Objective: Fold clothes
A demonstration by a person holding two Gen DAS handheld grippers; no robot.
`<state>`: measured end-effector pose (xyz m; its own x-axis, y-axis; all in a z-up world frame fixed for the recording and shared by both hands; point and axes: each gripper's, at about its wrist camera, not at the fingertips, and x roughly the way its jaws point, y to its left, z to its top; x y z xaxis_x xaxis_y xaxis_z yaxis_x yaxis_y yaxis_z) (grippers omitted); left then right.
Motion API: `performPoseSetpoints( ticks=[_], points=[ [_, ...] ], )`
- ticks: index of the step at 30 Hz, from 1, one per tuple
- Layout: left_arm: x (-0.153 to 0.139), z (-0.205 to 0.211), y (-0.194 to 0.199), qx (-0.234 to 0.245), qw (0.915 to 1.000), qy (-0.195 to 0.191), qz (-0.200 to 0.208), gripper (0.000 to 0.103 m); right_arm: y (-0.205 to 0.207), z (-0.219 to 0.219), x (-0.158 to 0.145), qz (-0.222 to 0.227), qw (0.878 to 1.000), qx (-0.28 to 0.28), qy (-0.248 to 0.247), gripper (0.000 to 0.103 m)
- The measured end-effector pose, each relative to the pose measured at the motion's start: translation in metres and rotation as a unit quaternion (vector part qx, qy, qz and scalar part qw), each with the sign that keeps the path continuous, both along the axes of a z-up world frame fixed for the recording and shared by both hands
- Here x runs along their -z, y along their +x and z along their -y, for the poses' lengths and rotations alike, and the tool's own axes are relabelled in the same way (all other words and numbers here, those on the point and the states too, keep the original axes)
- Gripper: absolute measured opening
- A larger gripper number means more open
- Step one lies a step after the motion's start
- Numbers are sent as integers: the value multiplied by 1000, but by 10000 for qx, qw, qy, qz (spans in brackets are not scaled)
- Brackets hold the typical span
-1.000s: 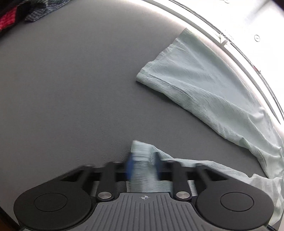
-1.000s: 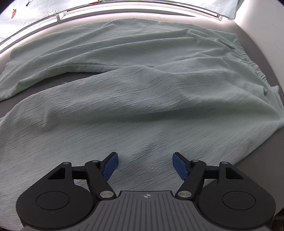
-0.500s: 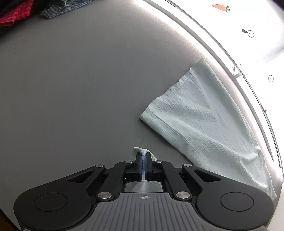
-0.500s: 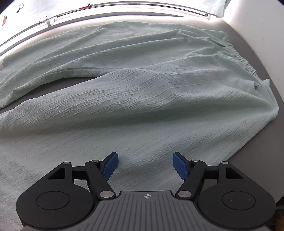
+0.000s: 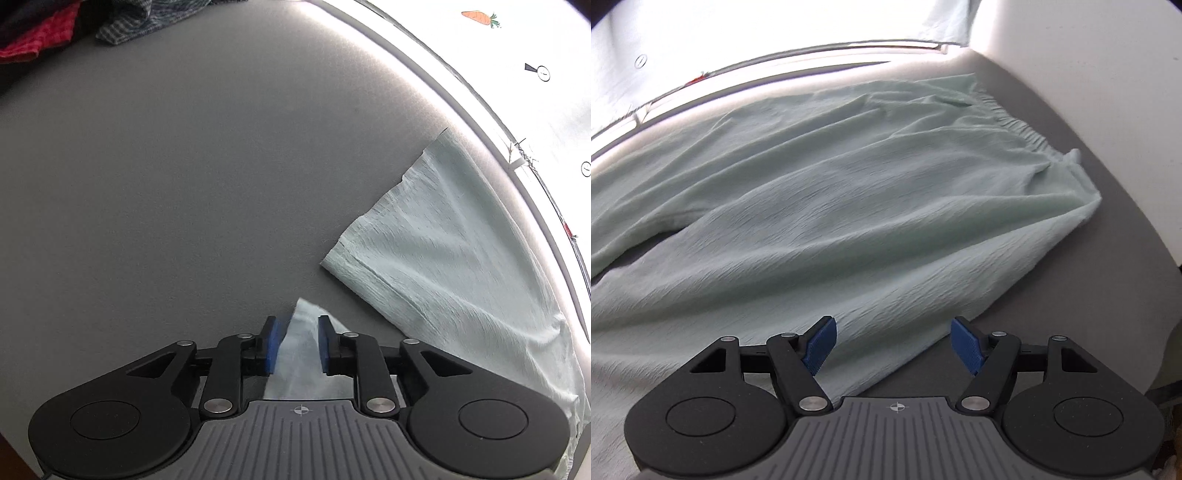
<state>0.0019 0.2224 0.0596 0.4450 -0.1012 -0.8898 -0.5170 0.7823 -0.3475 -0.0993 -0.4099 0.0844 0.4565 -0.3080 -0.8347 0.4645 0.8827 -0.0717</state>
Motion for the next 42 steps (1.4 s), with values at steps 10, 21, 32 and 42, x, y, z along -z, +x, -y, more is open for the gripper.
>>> performPoseSetpoints(
  ticks=[10,21,32,42],
  points=[
    [-15,139,-66,1282,9914,220,151,45,24,176,4,229,9924,1046,-605,78],
    [5,244,-76,1445,9880,256,-480,46,104,303,44,81,9903,1178,-730,76],
    [13,255,-65,1412,9869,229,-745,48,132,300,68,-254,9940,629,-860,61],
    [23,258,-68,1454,9839,224,-1019,49,121,310,70,272,9942,803,-662,7]
  ],
)
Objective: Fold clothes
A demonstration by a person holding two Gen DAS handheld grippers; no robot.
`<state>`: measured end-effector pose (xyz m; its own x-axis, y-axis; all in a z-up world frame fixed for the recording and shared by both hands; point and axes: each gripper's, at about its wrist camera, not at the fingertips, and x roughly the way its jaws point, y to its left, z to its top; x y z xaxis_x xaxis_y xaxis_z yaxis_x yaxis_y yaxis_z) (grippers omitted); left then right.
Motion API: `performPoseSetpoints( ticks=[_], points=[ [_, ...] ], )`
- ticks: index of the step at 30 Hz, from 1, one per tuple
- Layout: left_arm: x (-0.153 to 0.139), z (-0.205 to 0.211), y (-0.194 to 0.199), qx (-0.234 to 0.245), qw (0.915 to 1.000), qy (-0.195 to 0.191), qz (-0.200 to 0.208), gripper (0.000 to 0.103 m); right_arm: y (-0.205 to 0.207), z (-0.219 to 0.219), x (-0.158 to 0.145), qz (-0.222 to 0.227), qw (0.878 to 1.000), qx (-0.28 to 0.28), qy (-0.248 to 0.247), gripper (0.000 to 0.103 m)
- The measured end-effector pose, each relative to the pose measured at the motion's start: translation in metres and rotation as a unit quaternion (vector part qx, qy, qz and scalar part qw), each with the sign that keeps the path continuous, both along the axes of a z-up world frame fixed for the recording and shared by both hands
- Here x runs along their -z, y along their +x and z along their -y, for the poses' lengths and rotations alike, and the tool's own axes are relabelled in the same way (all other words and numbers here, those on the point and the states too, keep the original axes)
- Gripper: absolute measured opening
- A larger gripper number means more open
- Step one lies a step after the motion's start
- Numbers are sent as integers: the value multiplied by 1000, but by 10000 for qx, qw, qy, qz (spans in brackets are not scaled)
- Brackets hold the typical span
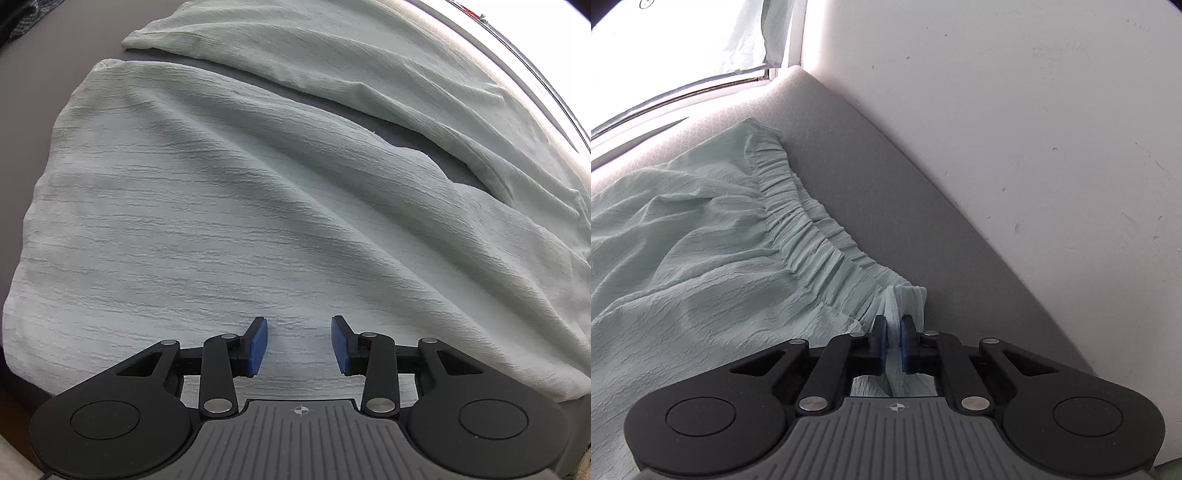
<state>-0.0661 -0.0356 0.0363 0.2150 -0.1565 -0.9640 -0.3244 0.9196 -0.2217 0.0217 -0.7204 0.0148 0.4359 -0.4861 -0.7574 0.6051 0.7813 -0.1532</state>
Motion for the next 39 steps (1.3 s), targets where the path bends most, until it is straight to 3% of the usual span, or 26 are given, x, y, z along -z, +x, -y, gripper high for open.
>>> performPoseSetpoints(
  ticks=[4,8,11,14,15,17,20,22,24,26,31,35,37,38,39],
  points=[
    [-1,-1,-1,12,10000,19,3,50,-3,14,-10,81,9989,261,-383,6],
    [-1,-1,-6,68,10000,69,-5,54,4,28,-4,-156,9994,183,-230,9],
    [-8,-8,-18,142,9996,240,0,55,3,32,-4,-177,9996,189,67,24],
    [-17,-26,-41,-115,9991,409,76,59,-13,29,-13,113,9992,371,99,54],
    [-18,-34,-50,-280,9988,401,87,60,-20,26,-16,199,9989,400,123,57],
    [-22,-51,-67,-611,9973,384,109,60,-34,18,-19,260,9988,352,236,57],
    [-23,-86,-102,-1474,9885,287,179,60,-52,1,-15,134,9990,199,380,57],
    [-20,-113,-128,-2214,9748,63,282,61,-57,-12,-11,17,9993,35,368,57],
    [-14,-129,-142,-2650,9634,-229,338,60,-62,-24,-8,-42,9992,-51,388,58],
    [-10,-135,-147,-2737,9600,-446,391,60,-66,-33,-5,-16,9986,-48,526,58],
    [2,-123,-125,-2455,9670,-562,397,57,-71,-48,-5,125,9960,56,888,57],
    [7,-118,-114,-2586,9653,-342,98,37,-70,-54,-3,225,9933,64,1128,57],
    [4,-118,-115,-2641,9642,-253,33,12,-69,-54,-1,255,9913,102,1286,55],
    [5,-119,-117,-2710,9622,-282,-14,9,-68,-54,0,269,9904,128,1352,41],
    [5,-120,-120,-2779,9601,-312,-60,7,-68,-53,0,262,9901,183,1366,19]
  ],
)
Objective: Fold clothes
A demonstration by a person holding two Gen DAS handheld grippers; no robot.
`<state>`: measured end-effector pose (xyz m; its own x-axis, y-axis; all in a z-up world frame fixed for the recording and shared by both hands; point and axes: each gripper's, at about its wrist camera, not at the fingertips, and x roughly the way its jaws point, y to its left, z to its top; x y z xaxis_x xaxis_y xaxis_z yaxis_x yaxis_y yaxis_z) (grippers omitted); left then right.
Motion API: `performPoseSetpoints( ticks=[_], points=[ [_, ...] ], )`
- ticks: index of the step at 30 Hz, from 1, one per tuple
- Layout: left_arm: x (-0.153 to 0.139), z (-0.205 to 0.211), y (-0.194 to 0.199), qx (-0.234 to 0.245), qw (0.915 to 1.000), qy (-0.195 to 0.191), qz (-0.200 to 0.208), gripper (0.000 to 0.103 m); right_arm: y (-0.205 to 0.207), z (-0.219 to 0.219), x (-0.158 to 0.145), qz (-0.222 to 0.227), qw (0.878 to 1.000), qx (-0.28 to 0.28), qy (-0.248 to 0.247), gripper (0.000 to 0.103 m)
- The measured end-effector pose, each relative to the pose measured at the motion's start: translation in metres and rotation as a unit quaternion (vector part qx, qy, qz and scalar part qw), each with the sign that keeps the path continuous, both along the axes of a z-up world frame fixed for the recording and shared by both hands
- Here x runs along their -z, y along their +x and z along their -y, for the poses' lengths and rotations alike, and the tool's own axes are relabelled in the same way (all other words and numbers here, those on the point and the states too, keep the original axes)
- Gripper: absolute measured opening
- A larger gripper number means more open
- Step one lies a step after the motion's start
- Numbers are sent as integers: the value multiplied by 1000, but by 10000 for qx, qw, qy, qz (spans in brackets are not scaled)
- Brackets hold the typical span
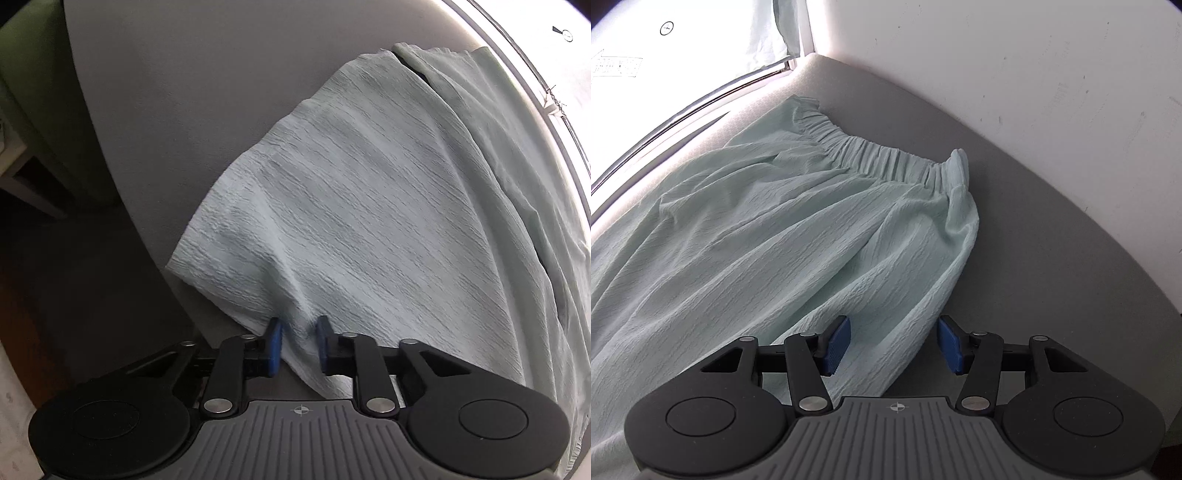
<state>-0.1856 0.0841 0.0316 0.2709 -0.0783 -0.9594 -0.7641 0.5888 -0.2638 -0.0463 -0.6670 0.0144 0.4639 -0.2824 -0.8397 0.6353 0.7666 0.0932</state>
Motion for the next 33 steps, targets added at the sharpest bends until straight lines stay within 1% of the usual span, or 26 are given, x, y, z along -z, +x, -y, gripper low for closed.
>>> performPoseSetpoints(
  ticks=[1,3,5,10,13,16,17,18,19,20,21,22,25,26,27,28,29,31,33],
  points=[
    [0,-2,-3,-134,9999,-80,-60,5,1,0,1,-36,10000,74,-9,11],
    [2,-6,-6,-247,9995,-136,-133,4,1,0,2,-62,9999,138,-26,2],
    [2,-7,-8,-244,9995,-105,-173,3,0,1,0,-89,9998,160,-31,2],
    [-3,0,-14,-23,9989,226,-422,2,-8,3,1,-319,9993,176,-94,2],
    [0,1,-20,27,9985,234,-500,2,-12,4,1,-341,9993,145,-91,2],
    [-2,0,-19,226,9968,457,-617,2,-12,2,-1,-389,9991,33,-180,4],
    [-3,2,-18,307,9961,525,-640,4,-12,1,-2,-401,9990,-2,-207,8],
    [-5,4,-17,389,9953,605,-642,5,-12,0,-4,-370,9991,-49,-221,16],
    [-8,7,-16,471,9945,685,-644,10,-12,-1,-6,-317,9992,-99,-244,23],
    [-10,9,-15,552,9934,766,-646,16,-13,-2,-9,-265,9992,-137,-277,37],
    [-13,13,-13,651,9918,883,-658,30,-13,-4,-12,-213,9991,-176,-310,52],
    [-16,16,-10,749,9899,1001,-670,43,-13,-6,-15,-176,9989,-245,-372,58],
    [-23,26,-5,985,9847,1275,-669,57,-11,-16,-23,-179,9965,-529,-616,61],
    [-25,29,-3,1071,9823,1381,-673,59,-10,-18,-25,-205,9957,-600,-677,65],
    [-27,34,-1,1179,9799,1459,-675,63,-8,-21,-26,-227,9947,-675,-738,71],
    [-28,38,2,1288,9774,1537,-676,63,-8,-24,-26,-233,9938,-745,-789,76],
    [-29,43,4,1397,9746,1614,-678,63,-8,-27,-26,-228,9934,-785,-805,77],
    [-31,51,7,1596,9691,1751,-691,66,-9,-30,-27,-208,9930,-848,-799,77],
    [-32,54,14,1745,9653,1823,-678,66,-10,-33,-27,-188,9927,-895,-788,77]
  ],
)
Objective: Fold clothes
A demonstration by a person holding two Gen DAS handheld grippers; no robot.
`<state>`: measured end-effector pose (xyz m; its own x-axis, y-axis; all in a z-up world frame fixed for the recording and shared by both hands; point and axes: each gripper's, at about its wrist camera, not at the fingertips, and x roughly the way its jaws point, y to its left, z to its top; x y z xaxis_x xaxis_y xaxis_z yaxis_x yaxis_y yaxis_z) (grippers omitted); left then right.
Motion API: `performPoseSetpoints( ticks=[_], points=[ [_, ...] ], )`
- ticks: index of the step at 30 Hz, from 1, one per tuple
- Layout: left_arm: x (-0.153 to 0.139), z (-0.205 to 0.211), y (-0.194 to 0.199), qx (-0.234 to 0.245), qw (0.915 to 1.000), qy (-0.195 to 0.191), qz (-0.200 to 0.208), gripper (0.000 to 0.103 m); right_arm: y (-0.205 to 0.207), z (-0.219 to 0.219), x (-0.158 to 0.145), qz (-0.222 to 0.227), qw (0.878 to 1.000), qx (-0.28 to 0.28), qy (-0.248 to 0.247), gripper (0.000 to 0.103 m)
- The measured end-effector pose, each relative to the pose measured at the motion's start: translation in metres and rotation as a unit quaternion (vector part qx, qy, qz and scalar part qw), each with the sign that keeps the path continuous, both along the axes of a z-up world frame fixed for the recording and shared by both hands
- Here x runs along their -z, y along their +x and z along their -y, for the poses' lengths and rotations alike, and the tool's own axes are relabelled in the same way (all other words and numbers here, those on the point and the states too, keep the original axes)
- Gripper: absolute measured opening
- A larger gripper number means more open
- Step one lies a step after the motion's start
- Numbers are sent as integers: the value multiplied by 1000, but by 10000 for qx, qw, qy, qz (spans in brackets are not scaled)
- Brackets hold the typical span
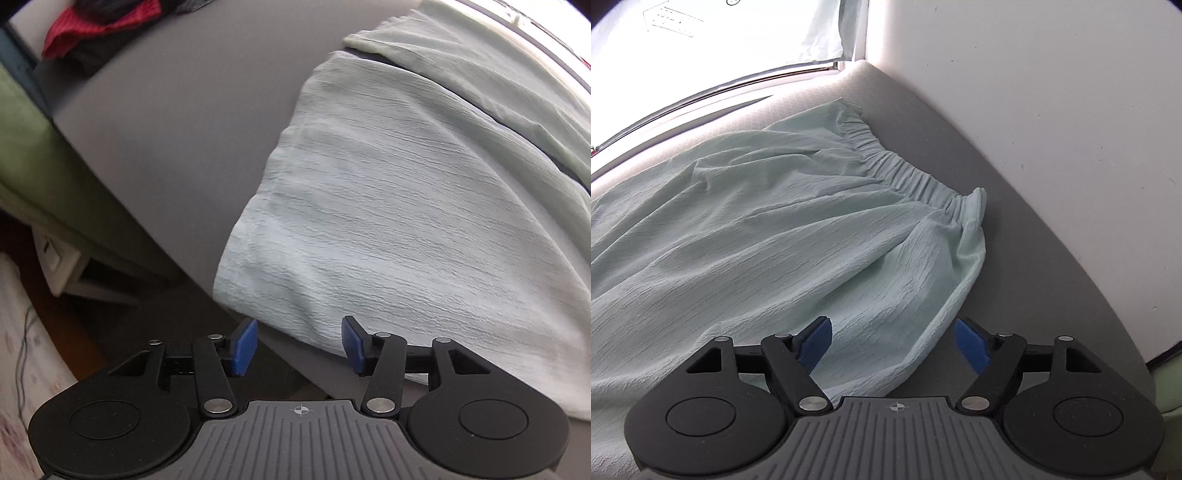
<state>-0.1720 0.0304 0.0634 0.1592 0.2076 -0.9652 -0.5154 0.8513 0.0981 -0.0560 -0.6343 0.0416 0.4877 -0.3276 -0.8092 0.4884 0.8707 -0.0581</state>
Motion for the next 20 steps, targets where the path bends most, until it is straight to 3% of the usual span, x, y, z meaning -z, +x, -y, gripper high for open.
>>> performPoseSetpoints(
  ticks=[8,20],
  points=[
    [4,9,17,349,9993,133,43,72,-5,-3,3,-48,10000,-58,-32,77],
    [9,10,21,324,9995,-1,11,76,-4,-3,5,10,9999,-107,-41,77]
  ],
)
